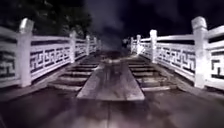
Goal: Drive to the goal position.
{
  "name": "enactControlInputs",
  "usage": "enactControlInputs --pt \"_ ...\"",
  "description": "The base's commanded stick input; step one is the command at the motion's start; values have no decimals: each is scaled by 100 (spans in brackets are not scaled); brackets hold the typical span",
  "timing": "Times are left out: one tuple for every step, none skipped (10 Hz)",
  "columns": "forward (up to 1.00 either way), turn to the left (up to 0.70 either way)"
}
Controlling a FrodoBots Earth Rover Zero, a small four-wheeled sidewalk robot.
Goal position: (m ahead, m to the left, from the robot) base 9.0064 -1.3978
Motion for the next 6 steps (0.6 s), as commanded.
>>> enactControlInputs --pt "45 0" --pt "45 0" --pt "45 0" --pt "45 0" --pt "45 0" --pt "45 0"
